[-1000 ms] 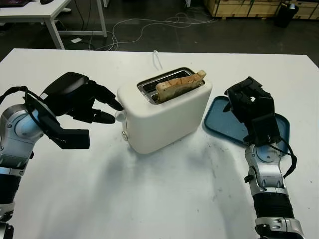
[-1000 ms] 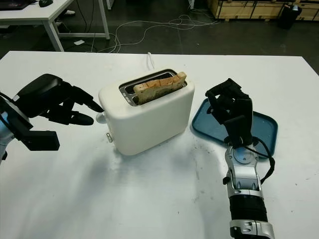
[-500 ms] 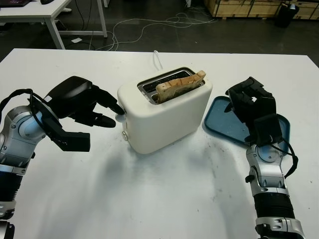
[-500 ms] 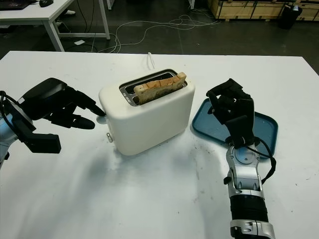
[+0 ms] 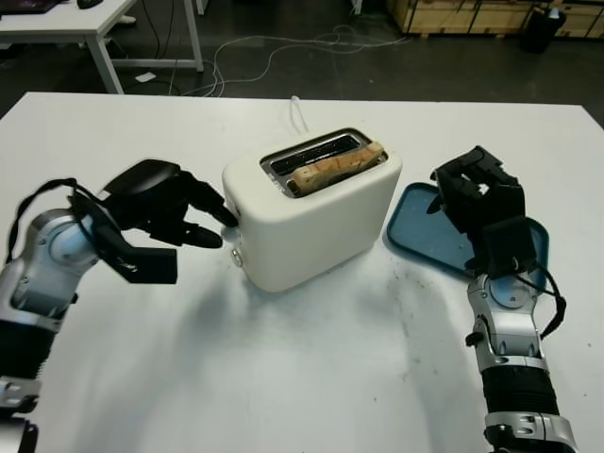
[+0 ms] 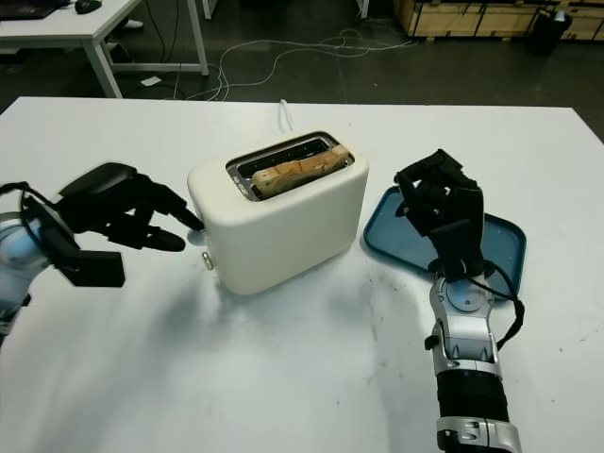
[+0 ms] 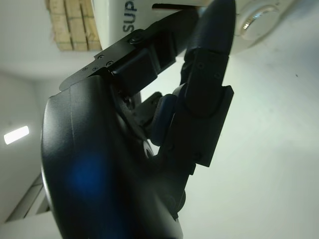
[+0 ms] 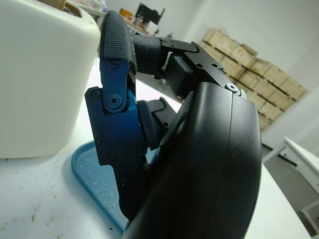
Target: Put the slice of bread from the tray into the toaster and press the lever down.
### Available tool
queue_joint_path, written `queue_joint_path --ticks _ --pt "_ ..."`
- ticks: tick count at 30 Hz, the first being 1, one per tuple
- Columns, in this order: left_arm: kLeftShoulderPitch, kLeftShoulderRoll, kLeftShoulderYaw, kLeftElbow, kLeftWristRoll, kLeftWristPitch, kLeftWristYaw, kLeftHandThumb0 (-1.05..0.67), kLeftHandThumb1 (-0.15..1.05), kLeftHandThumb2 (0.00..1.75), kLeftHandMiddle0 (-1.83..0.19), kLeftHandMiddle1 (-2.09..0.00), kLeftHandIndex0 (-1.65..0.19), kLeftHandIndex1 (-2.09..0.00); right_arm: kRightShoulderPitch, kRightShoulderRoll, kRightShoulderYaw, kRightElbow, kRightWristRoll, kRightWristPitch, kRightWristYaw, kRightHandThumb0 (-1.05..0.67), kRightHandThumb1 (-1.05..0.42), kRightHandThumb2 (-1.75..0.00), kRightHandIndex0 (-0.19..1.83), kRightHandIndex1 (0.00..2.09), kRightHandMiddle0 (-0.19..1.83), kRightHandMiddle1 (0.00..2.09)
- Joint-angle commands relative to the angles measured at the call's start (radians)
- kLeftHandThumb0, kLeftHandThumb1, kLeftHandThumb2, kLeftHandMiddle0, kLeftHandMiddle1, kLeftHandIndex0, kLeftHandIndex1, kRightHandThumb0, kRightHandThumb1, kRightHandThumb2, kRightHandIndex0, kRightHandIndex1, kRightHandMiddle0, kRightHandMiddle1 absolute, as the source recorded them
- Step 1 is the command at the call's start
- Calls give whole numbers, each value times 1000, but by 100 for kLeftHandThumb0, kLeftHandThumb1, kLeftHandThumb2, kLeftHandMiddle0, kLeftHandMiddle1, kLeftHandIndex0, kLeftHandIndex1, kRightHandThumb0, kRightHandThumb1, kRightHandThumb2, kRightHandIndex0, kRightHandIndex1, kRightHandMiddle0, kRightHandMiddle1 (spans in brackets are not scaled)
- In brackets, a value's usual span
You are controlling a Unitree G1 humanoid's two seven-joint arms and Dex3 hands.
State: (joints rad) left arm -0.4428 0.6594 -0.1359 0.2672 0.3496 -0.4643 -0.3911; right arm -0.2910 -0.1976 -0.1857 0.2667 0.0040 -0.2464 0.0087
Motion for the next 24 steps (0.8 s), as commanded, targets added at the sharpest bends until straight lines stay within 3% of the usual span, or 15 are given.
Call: queue_joint_path --ticks 1,5,7,13,22,24 --pt "9 -42 -71 79 106 -21 61 -75 79 0 -136 -106 -129 -2 8 -9 -8 4 11 -10 4 -58 -92 -25 85 175 67 159" --pt "21 -85 -176 137 316 2 258 -74 83 0 -123 -145 -130 0 12 -11 -10 -3 10 -1 1 -59 -92 -25 85 175 72 154" --pt "46 -114 -215 135 370 50 308 -74 82 0 -120 -149 -129 0 15 -10 -12 -14 20 16 5 -60 -92 -24 84 175 72 151" --pt "128 -173 -255 96 375 153 364 -75 83 0 -119 -135 -131 -1 18 -22 -10 -24 30 33 24 -60 -92 -25 77 175 69 150" --pt "179 -196 -267 65 362 224 391 -71 80 0 -121 -138 -132 0 21 -24 -3 -29 21 35 21 -58 -92 -27 80 175 72 147" --pt "191 -220 -266 78 352 246 408 -70 79 0 -124 -120 -133 -1 22 -23 -4 -32 23 37 21 -57 -92 -27 79 175 72 147"
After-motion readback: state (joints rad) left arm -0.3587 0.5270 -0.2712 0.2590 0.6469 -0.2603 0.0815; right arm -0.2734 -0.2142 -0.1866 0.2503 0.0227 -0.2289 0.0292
